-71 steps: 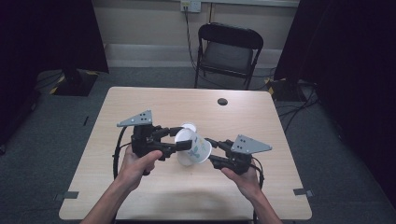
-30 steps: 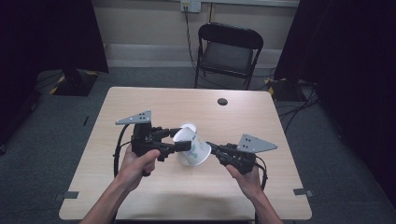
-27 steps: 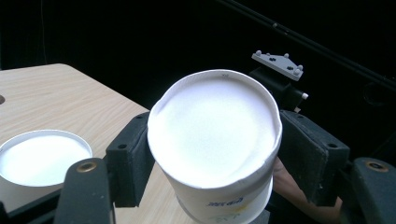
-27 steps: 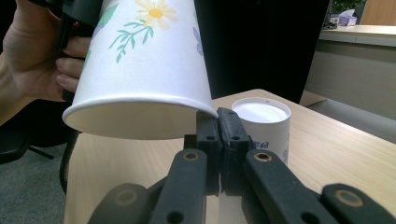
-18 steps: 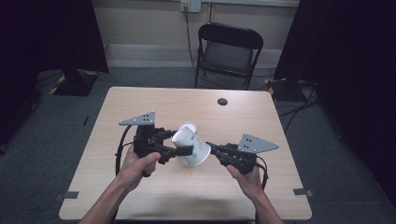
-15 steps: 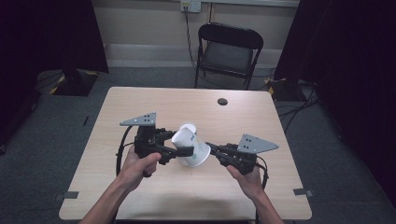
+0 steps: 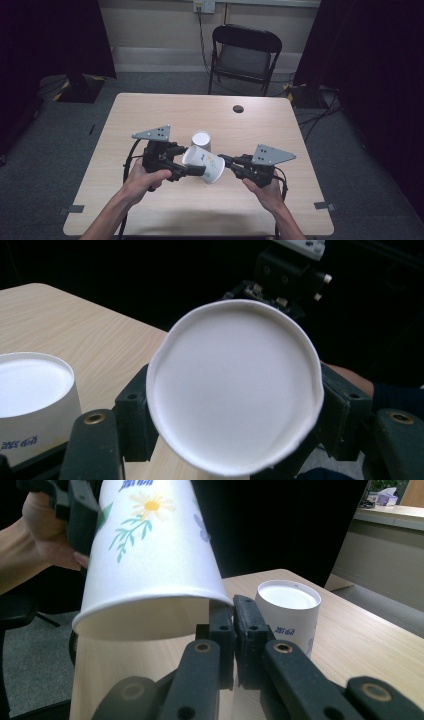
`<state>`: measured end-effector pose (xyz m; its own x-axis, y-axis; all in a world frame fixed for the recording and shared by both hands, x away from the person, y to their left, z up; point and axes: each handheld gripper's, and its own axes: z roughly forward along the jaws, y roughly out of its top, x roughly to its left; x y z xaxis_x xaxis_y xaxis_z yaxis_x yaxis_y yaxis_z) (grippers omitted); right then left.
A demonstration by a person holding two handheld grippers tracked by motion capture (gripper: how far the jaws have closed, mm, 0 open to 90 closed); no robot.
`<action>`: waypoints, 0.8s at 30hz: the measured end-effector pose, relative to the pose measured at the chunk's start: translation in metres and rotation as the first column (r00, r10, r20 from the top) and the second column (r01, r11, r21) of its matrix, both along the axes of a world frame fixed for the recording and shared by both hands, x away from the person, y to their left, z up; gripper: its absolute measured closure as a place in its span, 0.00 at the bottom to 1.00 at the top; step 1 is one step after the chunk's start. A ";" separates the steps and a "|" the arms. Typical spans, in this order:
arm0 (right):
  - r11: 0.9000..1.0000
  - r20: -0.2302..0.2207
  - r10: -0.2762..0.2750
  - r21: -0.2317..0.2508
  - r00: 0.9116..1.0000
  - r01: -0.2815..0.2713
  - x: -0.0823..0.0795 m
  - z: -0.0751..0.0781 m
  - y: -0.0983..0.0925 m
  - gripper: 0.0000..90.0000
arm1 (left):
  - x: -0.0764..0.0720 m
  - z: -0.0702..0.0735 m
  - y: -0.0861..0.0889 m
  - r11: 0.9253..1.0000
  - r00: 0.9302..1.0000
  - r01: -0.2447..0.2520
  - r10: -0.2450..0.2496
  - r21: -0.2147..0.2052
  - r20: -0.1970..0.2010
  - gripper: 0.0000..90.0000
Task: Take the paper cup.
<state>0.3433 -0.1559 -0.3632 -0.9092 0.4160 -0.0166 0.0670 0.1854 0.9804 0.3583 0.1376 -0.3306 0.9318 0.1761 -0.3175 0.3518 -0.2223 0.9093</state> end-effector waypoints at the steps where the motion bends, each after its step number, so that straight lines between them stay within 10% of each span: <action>1: 1.000 0.000 0.000 0.000 1.000 0.000 0.000 0.000 0.000 0.97 | 0.000 -0.001 -0.001 1.000 1.000 0.003 -0.003 0.008 0.001 0.35; 24: 1.000 -0.007 -0.023 0.008 1.000 0.023 0.002 0.007 -0.001 0.97 | -0.003 -0.014 -0.015 0.996 0.999 0.034 -0.033 0.078 -0.011 0.35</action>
<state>0.3453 -0.1565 -0.3561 -0.8994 0.4370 -0.0070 0.0776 0.1754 0.9814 0.3555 0.1225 -0.3449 0.9345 0.1691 -0.3132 0.3517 -0.3043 0.8853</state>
